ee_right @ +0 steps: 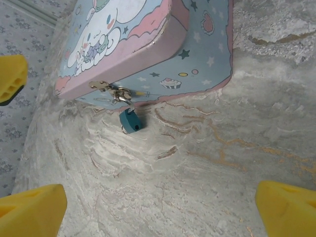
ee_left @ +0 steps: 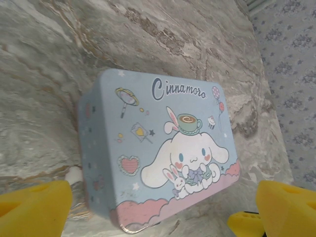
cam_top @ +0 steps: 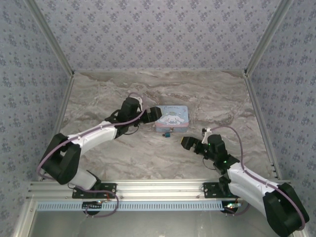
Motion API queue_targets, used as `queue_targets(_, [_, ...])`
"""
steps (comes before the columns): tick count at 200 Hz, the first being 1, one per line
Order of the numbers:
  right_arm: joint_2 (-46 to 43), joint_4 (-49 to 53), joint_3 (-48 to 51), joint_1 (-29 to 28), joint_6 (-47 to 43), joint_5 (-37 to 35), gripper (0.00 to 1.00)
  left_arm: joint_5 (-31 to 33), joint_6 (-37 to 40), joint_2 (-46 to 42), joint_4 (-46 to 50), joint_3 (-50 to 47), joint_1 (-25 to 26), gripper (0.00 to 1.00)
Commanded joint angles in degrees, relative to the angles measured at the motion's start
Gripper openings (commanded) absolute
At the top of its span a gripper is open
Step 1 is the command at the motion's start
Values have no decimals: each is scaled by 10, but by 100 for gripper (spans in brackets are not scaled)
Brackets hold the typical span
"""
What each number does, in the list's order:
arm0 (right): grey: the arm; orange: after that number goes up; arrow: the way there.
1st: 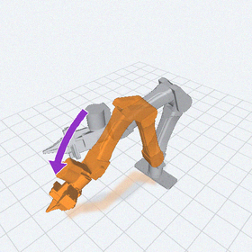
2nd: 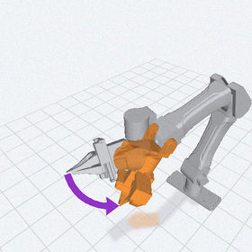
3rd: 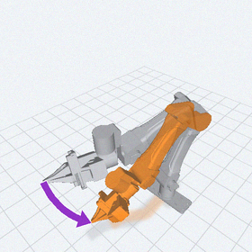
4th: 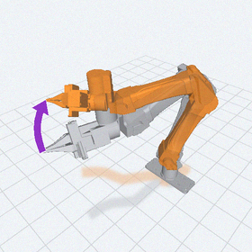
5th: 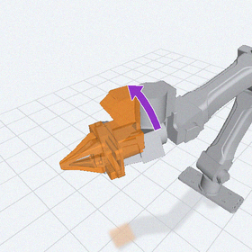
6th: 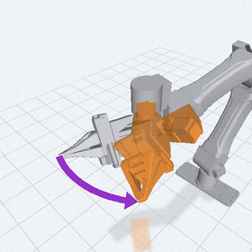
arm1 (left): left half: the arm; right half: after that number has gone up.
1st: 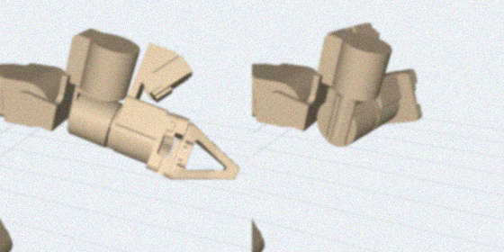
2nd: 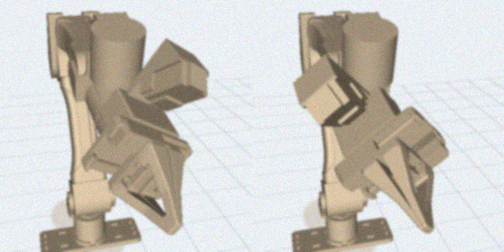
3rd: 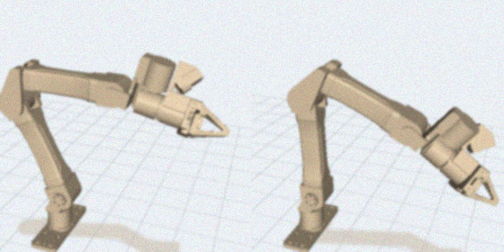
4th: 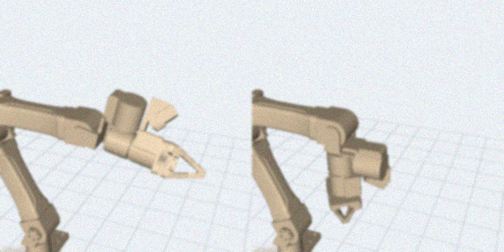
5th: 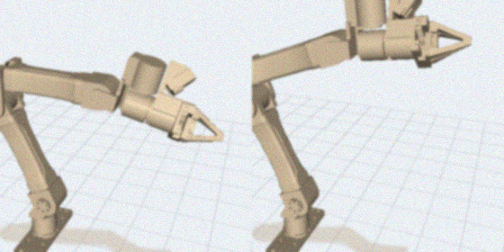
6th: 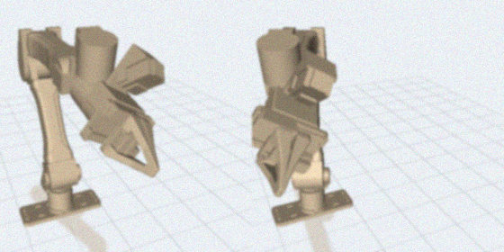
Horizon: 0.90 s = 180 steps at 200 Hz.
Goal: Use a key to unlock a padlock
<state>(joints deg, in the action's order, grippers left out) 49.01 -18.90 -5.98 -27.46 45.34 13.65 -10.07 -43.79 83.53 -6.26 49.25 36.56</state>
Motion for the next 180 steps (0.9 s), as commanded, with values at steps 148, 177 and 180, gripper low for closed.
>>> queue_targets(148, [379, -372, -111, -37, -75, 38, 73, 103, 16, -182, 89, -119, -1, 97])
queue_targets(177, [436, -415, -125, -48, -70, 34, 69, 117, 16, -218, 111, -131, -3, 97])
queue_targets(180, [444, -419, -126, -49, -68, 34, 69, 118, 17, -222, 112, -131, -3, 97])
